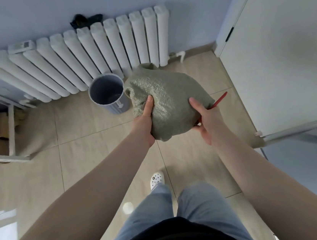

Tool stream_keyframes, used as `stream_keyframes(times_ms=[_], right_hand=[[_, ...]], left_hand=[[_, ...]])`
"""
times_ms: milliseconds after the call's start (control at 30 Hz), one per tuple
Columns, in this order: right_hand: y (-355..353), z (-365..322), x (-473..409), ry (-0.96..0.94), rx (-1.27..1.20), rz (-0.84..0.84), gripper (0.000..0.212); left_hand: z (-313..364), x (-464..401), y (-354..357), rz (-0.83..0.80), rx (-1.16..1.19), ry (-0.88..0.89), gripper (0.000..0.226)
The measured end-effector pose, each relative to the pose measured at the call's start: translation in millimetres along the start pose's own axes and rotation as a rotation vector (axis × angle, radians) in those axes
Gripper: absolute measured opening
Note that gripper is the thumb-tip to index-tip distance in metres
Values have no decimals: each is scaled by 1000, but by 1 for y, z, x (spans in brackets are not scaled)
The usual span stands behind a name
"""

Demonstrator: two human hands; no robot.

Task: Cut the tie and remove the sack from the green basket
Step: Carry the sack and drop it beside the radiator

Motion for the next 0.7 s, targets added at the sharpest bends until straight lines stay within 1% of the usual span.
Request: stream_keyframes(times_ms=[100, 200, 233, 367, 500, 533, 567, 633, 667, 700], right_hand=[[14, -32, -32, 4, -7, 20, 79], [20, -70, -66, 13, 1, 48, 95], [21, -84, -78, 13, -6, 50, 96], [23, -143, -129, 5, -3, 35, 80], [35, -204, -168, 21, 72, 26, 85], [40, -217, -176, 26, 92, 21, 84], [45, -229, -184, 29, 104, 12, 80], [56, -251, -202, 32, 114, 5, 65], [61, -260, -211, 42, 111, 10, 62], [68, -270, -220, 52, 106, 13, 62]], left_hand=[[19, -41, 21, -9, 15, -28, 48], [30, -77, 51, 0, 23, -64, 54], [33, -89, 63, 5, 27, -76, 54], [50, -142, 113, 25, 50, -90, 53], [73, -183, 157, 45, 78, -85, 57], [78, -193, 164, 58, 90, -89, 65], [83, -202, 171, 74, 105, -98, 77], [93, -220, 181, 117, 132, -112, 102], [98, -230, 184, 139, 138, -116, 108], [104, -241, 188, 151, 144, -113, 109]])
Point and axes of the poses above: each hand's wrist, its own x-axis away from the middle knuckle, its own y-axis out of the palm, z = x × y, the point moved 6 cm from there along -x, towards the middle knuckle, and after that the axes turned 15 degrees about y, right-handed, at the moved point
